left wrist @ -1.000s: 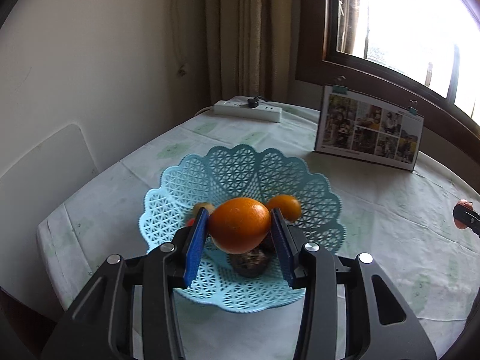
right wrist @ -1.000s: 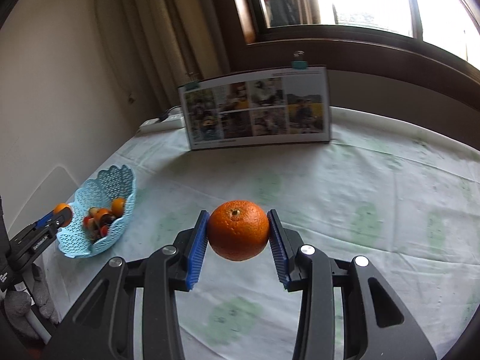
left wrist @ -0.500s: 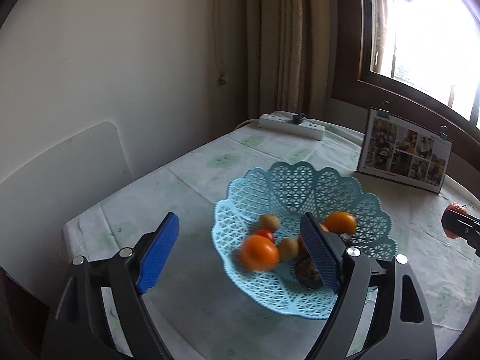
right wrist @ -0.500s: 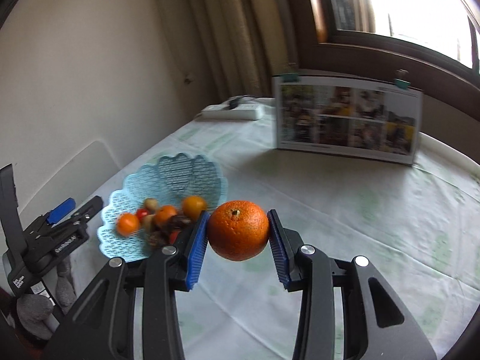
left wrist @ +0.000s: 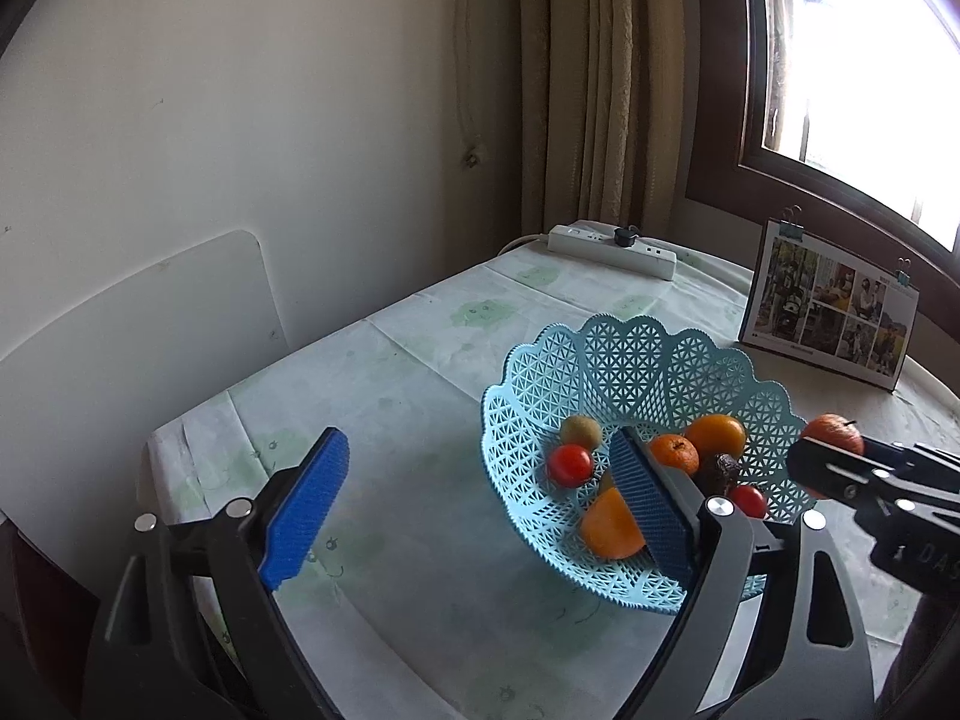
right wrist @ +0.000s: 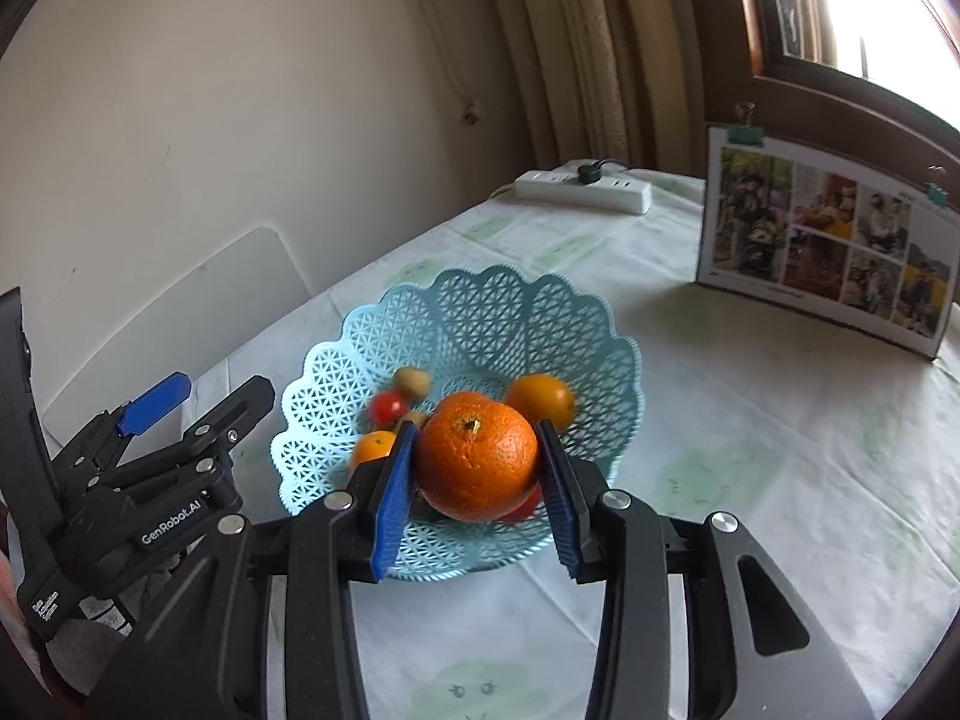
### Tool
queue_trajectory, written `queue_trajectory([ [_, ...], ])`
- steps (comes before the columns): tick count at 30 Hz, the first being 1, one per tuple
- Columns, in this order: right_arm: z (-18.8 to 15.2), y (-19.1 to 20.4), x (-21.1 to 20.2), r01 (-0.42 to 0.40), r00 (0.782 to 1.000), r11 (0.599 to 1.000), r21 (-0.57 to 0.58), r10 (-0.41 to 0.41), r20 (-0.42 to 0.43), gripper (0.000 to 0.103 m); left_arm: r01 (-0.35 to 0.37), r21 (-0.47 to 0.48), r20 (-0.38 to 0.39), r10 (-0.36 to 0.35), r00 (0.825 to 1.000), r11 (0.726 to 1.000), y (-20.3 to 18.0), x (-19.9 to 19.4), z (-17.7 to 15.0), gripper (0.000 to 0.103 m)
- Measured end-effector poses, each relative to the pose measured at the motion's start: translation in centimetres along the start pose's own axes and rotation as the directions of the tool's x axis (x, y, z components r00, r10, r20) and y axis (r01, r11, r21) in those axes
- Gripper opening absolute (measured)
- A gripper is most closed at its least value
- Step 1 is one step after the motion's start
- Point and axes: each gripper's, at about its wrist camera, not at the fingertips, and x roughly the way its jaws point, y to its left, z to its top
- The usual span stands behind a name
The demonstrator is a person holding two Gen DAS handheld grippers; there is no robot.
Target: Organize fruits
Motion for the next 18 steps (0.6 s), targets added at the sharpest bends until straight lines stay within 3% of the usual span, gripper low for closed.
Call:
queue_trajectory([
  [2, -0.1, -0.1, -0.1, -0.004, 1.0, 1.0, -0.002, 0.004, 0.006, 0.049, -0.002, -0.007, -0.001, 0.002, 1.0, 1.0, 0.1, -0.1, -0.1, 0.098],
  [7, -0.7, -1.5, -0.9, 0.023, 1.0, 1.0, 0.012, -0.023, 0.016, 0.052, -0.045, 0.002, 0.015, 0.045, 0.999, 0.999, -0.1, -0.4, -0.3, 0.099],
  [11, -1.6, -2.7, -1.7, 0.087, 0.996, 0.996, 0.01, -0.087, 0.035, 0.077, -0.07, 0.018, 0.032, 0.07, 0.997, 0.997, -0.4, -0.9, -0.5, 0.099],
  [18, -2.9, -2.3, -3.0, 0.139, 0.988, 0.99, -0.038, -0.136, 0.067, 0.093, -0.08, 0.061, 0.055, 0.076, 0.996, 0.995, -1.6, -2.1, -0.9, 0.1],
])
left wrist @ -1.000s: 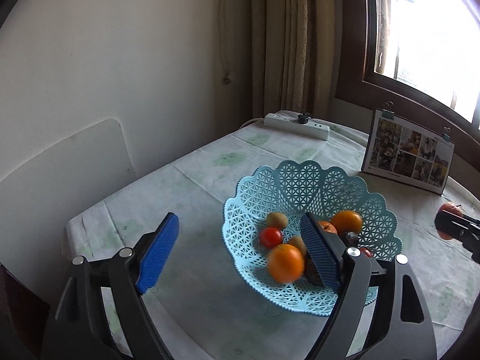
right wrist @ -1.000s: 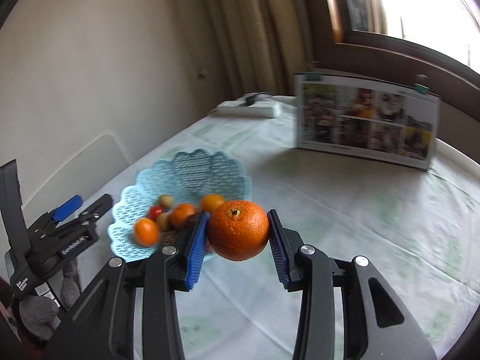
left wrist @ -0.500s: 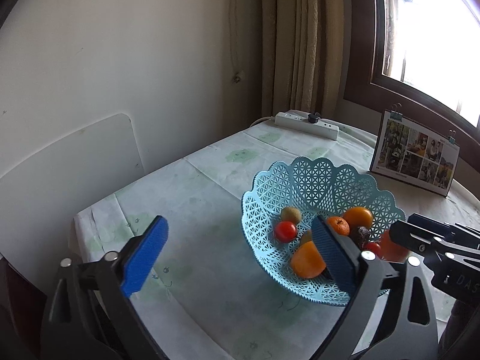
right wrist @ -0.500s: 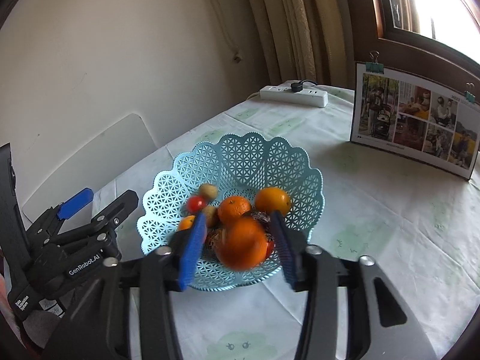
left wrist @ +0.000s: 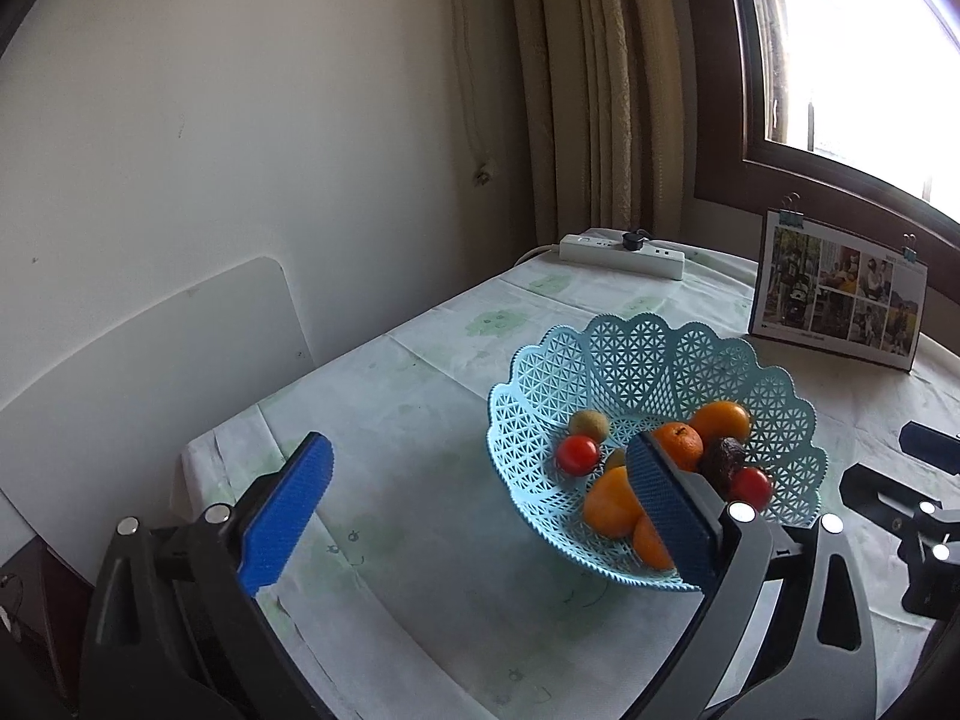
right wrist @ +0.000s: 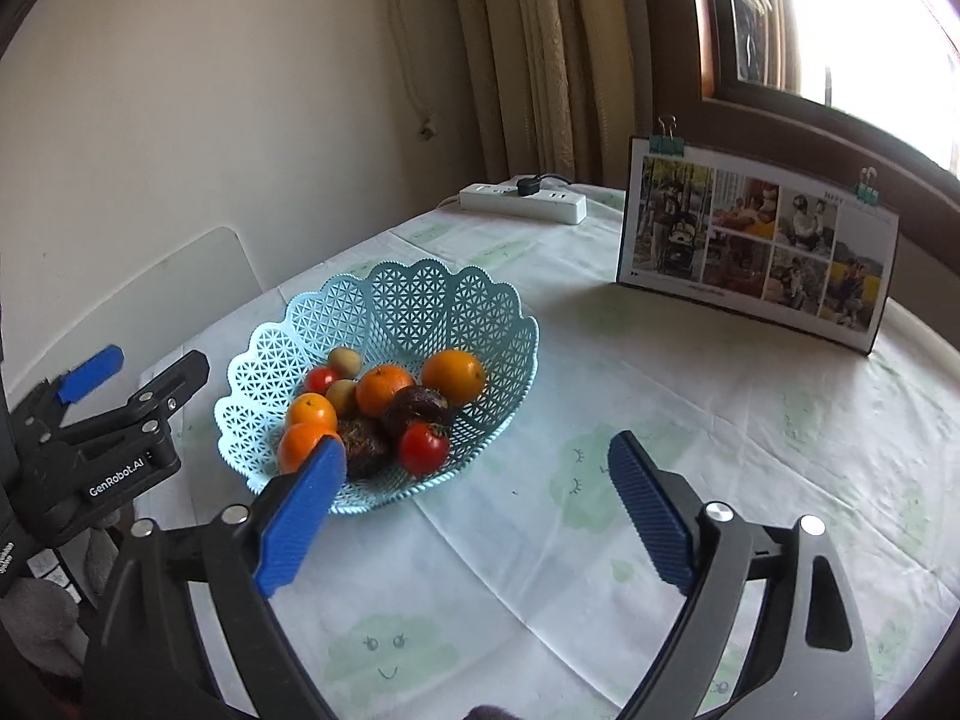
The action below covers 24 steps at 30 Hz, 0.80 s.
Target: Organize fruits
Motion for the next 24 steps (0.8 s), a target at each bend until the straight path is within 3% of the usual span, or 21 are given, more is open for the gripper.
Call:
queue_trajectory([
  [8, -0.6, 1.6, -1.0, 0.003, 1.0, 0.998, -0.066, -0.001, 0.028, 0.098, -0.019, 0.032, 0.021, 0.018, 1.0, 0.999, -0.5, -1.4, -0.4, 0.1],
  [17, -1.5, 2.5, -1.5, 0.06, 0.998, 0.992, -0.115, -0.055, 0.041, 0.098, -0.053, 0.059, 0.028, 0.051, 0.998, 0.997, -0.8, -2.1, -1.3, 0.1],
  [24, -1.8, 3.0, -1.7, 0.054, 0.998, 0.99, -0.131, -0.048, 0.044, 0.098, -0.058, 0.07, 0.025, 0.056, 0.998, 0.996, -1.1, -2.4, -1.8, 0.1],
])
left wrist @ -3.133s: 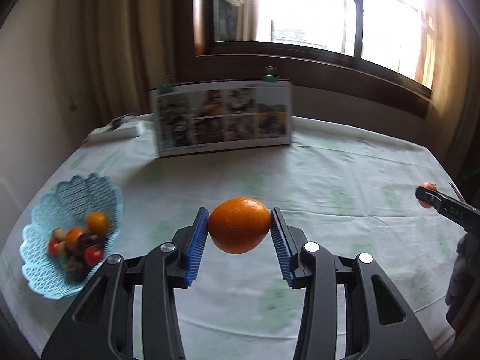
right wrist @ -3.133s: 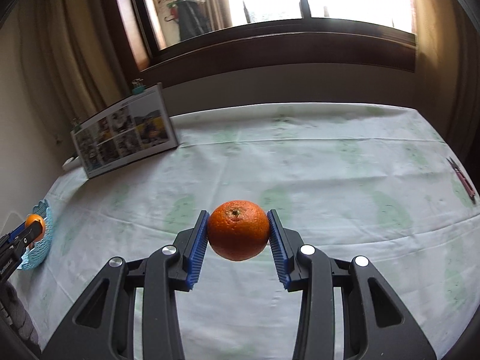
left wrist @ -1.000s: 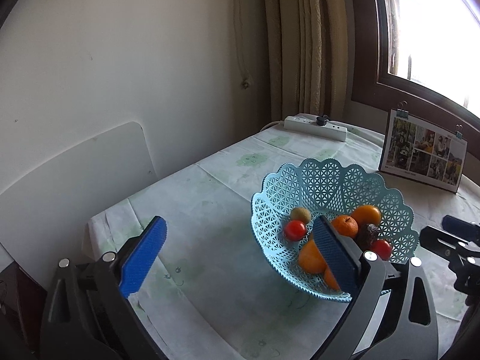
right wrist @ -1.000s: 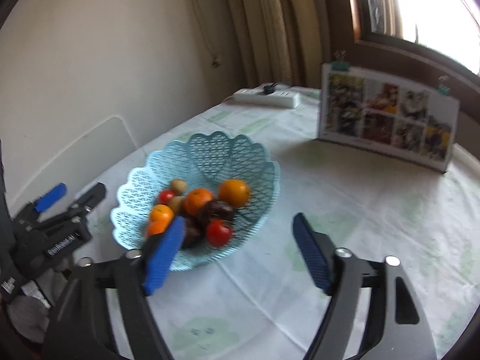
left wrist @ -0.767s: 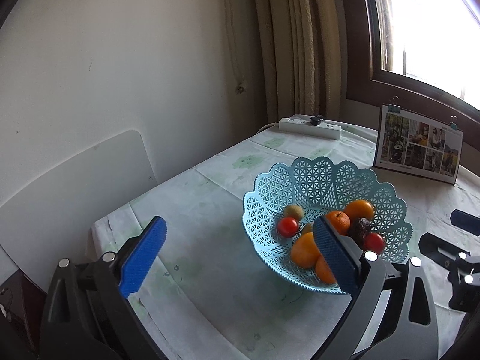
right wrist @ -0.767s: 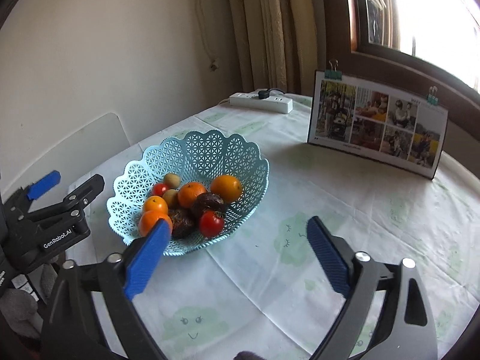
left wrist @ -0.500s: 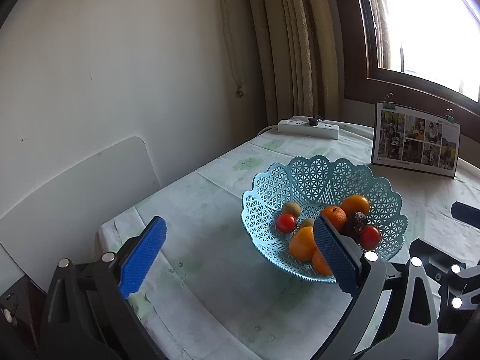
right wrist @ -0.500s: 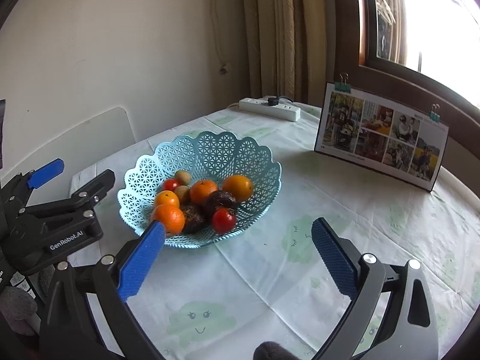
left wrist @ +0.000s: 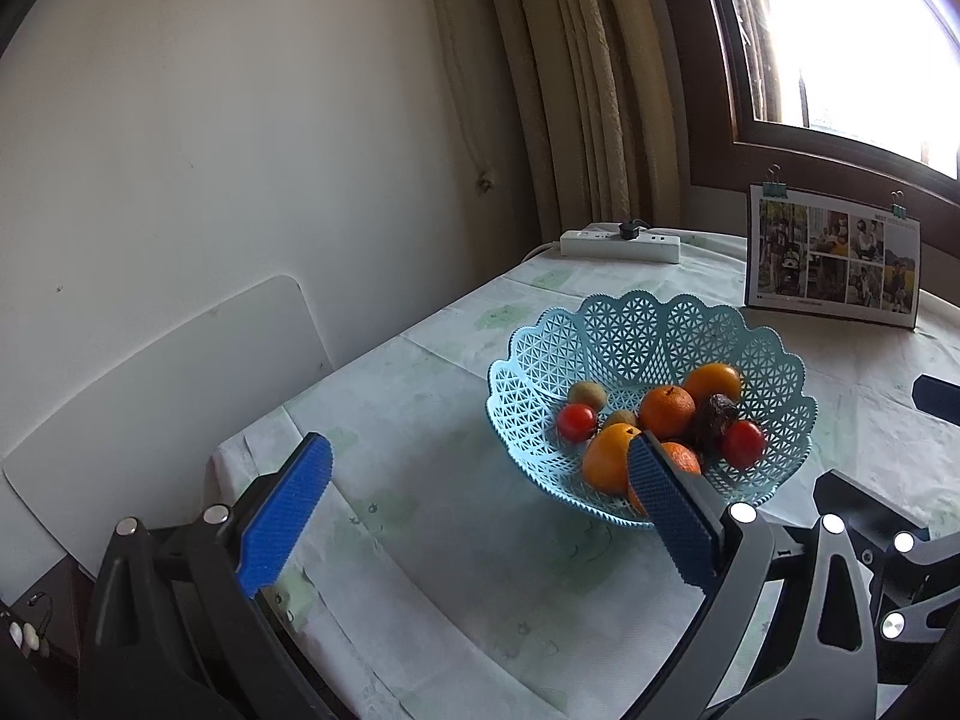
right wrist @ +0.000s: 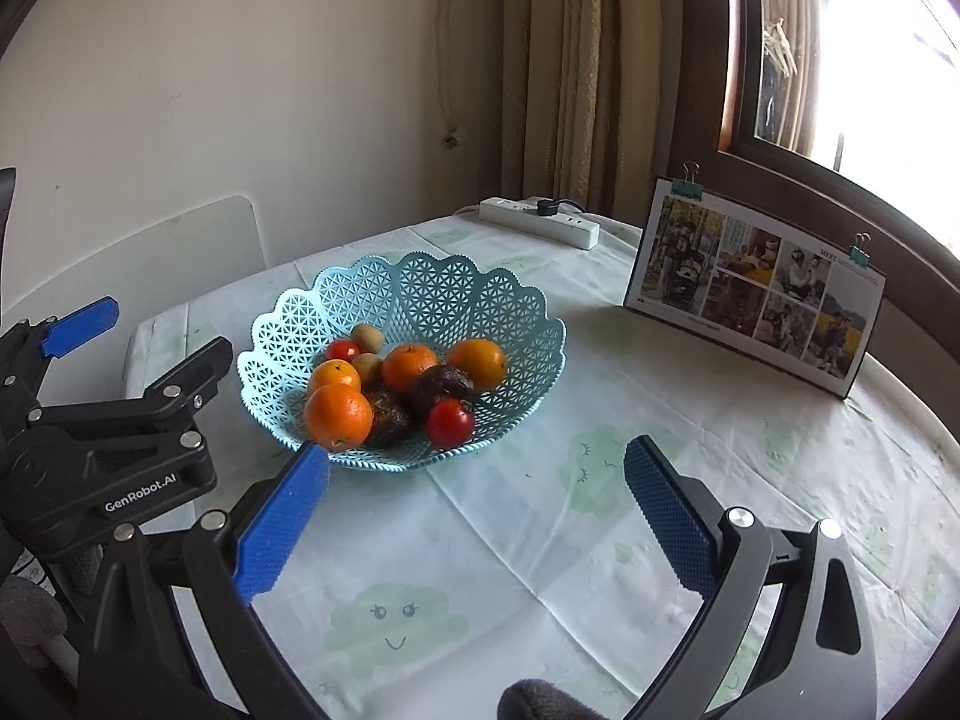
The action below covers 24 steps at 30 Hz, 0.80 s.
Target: Organize fruits
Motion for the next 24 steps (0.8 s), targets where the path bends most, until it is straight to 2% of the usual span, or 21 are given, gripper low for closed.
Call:
queue_trajectory([
  [24, 0.11, 0.66, 0.48, 0.005, 1.0, 0.999, -0.037, -0.005, -0.012, 0.098, -0.001, 0.034, -0.017, 0.002, 1.0, 0.999, -0.76, 0.47, -0.55, 0.1],
])
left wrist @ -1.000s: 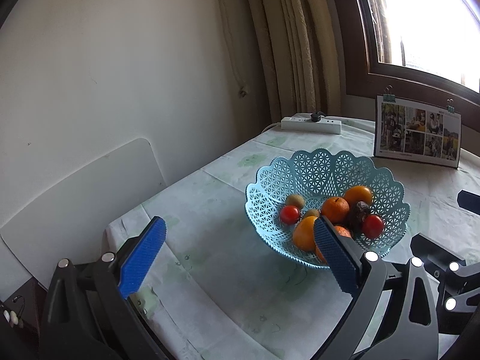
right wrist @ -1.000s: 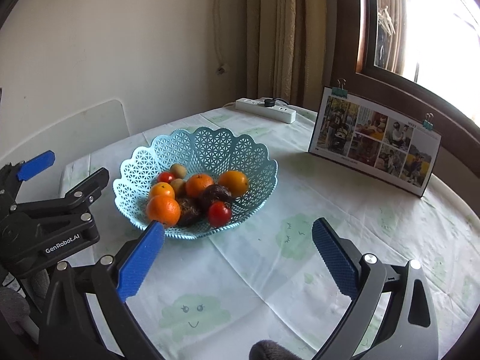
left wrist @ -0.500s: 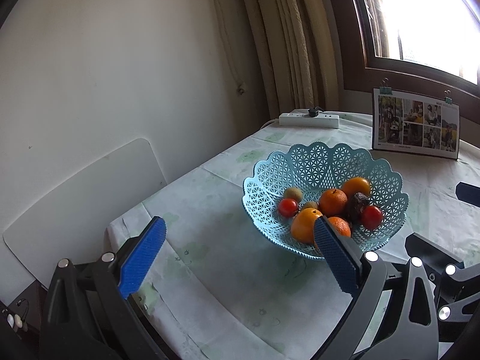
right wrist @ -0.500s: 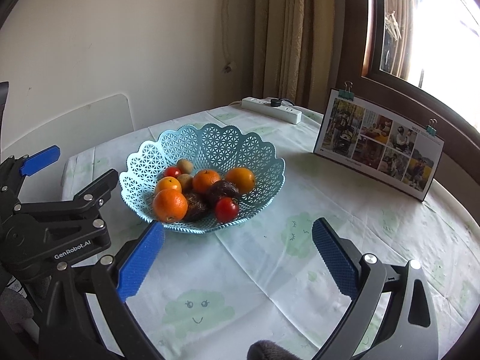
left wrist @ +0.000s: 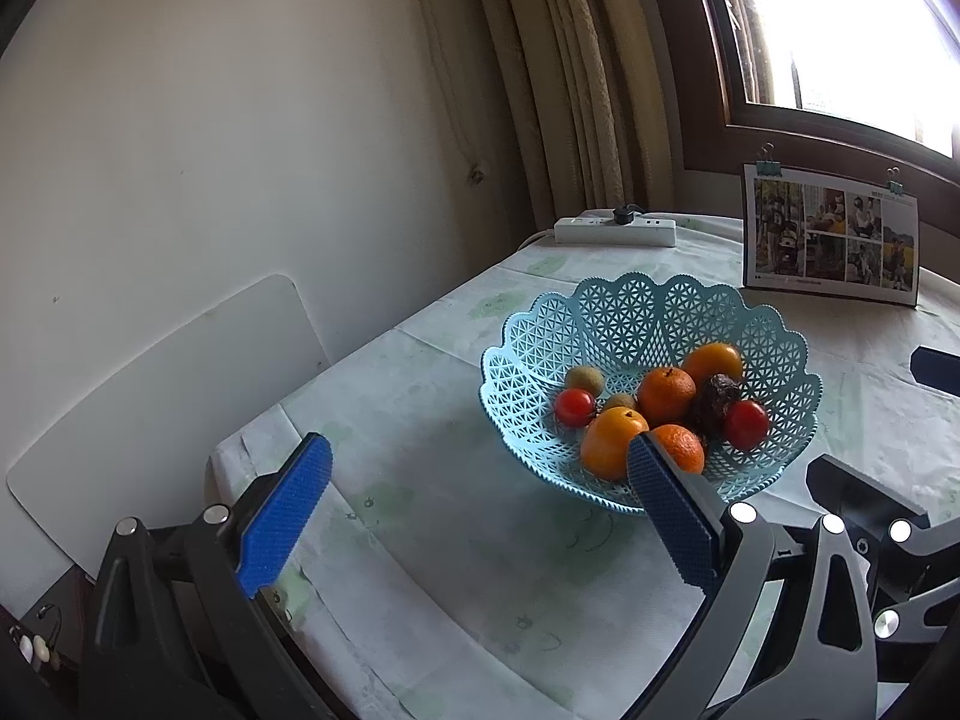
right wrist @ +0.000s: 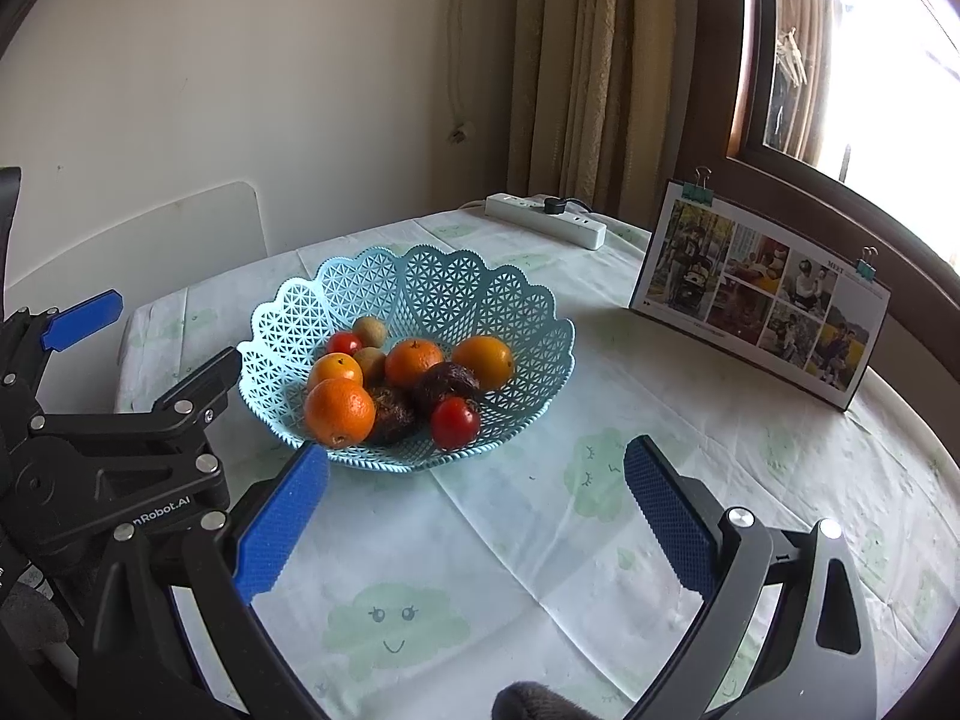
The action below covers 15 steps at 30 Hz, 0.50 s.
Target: Organize fruits
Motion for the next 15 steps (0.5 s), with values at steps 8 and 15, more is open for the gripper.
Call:
queue_trajectory([
  [8, 0.0, 0.03, 0.15, 0.002, 1.0, 1.0, -0.003, -0.002, -0.002, 0.098, -0.002, 0.005, -0.007, 0.002, 1.0, 1.0, -0.04, 0.23, -0.17, 0.1],
  [15, -0.13, -0.15, 0.29, 0.009, 1.0, 1.0, -0.006, -0.009, 0.002, 0.098, -0.006, 0.015, -0.013, 0.006, 1.0, 1.0, -0.36, 0.39, -0.29, 0.1],
])
